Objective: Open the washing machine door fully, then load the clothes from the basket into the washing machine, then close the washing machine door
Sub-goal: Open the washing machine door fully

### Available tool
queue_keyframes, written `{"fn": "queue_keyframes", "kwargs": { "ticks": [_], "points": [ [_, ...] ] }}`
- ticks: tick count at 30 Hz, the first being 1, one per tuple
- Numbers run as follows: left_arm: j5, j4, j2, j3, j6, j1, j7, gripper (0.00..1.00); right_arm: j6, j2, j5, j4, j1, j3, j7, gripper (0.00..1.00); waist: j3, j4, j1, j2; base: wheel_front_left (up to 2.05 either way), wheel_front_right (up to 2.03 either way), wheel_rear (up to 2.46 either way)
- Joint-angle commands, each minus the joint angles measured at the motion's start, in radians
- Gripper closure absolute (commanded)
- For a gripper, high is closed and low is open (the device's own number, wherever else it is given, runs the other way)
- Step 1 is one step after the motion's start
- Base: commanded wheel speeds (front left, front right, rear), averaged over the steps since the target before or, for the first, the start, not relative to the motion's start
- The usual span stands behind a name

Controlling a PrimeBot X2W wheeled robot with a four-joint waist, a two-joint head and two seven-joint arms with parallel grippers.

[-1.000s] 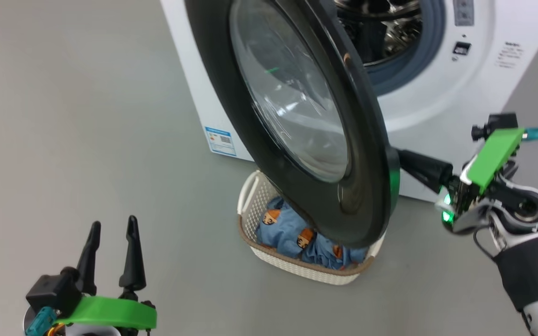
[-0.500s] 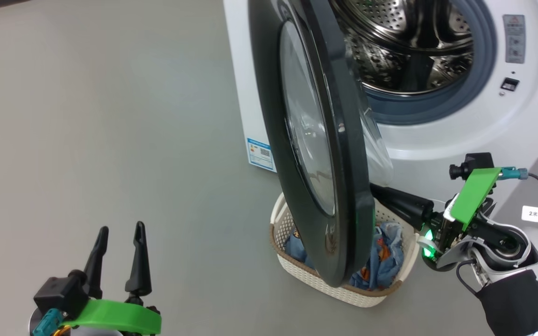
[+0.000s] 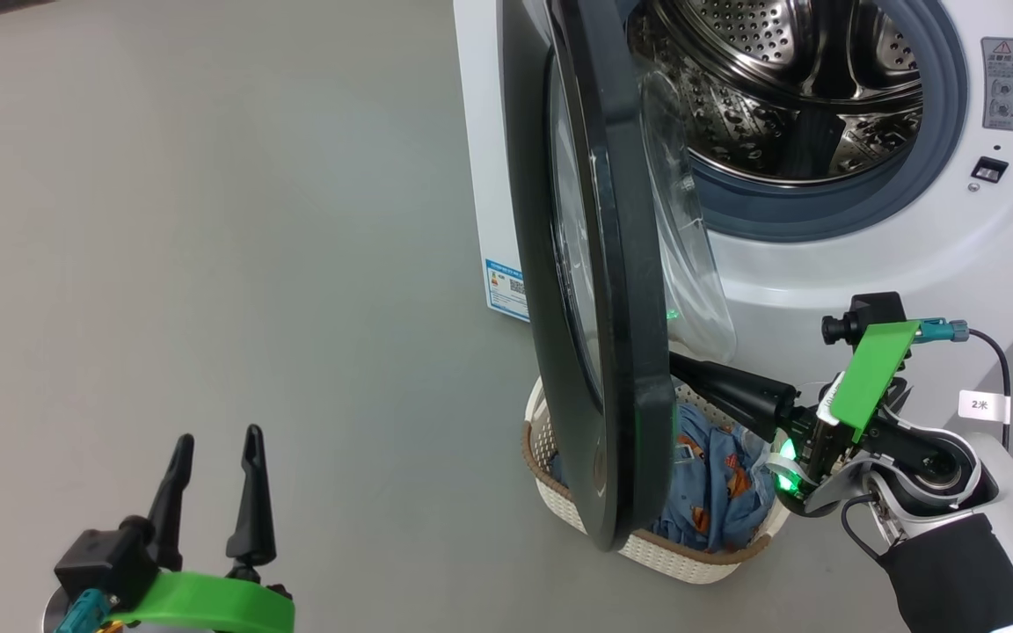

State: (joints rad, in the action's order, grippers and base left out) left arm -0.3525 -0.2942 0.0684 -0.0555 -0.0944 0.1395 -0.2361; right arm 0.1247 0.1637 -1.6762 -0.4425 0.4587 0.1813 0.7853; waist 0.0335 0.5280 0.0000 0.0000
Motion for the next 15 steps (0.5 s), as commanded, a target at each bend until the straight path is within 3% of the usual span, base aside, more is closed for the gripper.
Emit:
{"fn": "queue_keyframes", "kwargs": {
  "ticks": [1,10,11,12,14,15],
  "points": [
    [-0.007,0.029,0.018,0.027,0.006,0.018,0.0,0.0,0.006,-0.013,0.005,0.03,0.016,0.006,0.01,1.0,-0.002,-0.002,0.0,0.0,0.0,0.0,0.0],
    [-0.014,0.028,0.021,0.019,0.009,0.016,-0.003,0.0,0.006,-0.009,0.032,0.046,0.018,-0.011,0.003,1.0,-0.015,-0.053,0.0,0.0,0.0,0.0,0.0],
    [-0.014,0.029,0.022,0.017,0.01,0.016,-0.003,0.0,0.006,-0.008,0.035,0.051,0.017,-0.013,0.0,0.96,-0.017,-0.062,0.0,0.0,0.0,0.0,0.0],
    [-0.014,0.03,0.022,0.016,0.01,0.015,-0.003,0.0,0.006,-0.008,0.039,0.056,0.017,-0.014,-0.003,0.8,-0.019,-0.073,0.0,0.0,0.0,0.0,0.0],
    [-0.015,0.031,0.023,0.014,0.011,0.014,-0.002,0.0,0.006,-0.006,0.051,0.071,0.017,-0.018,-0.013,0.57,-0.023,-0.095,0.0,0.0,0.0,0.0,0.0],
    [-0.016,0.031,0.023,0.013,0.012,0.014,-0.001,0.0,0.006,-0.006,0.055,0.08,0.016,-0.02,-0.018,0.52,-0.024,-0.107,0.0,0.0,0.0,0.0,0.0]
  ]
}}
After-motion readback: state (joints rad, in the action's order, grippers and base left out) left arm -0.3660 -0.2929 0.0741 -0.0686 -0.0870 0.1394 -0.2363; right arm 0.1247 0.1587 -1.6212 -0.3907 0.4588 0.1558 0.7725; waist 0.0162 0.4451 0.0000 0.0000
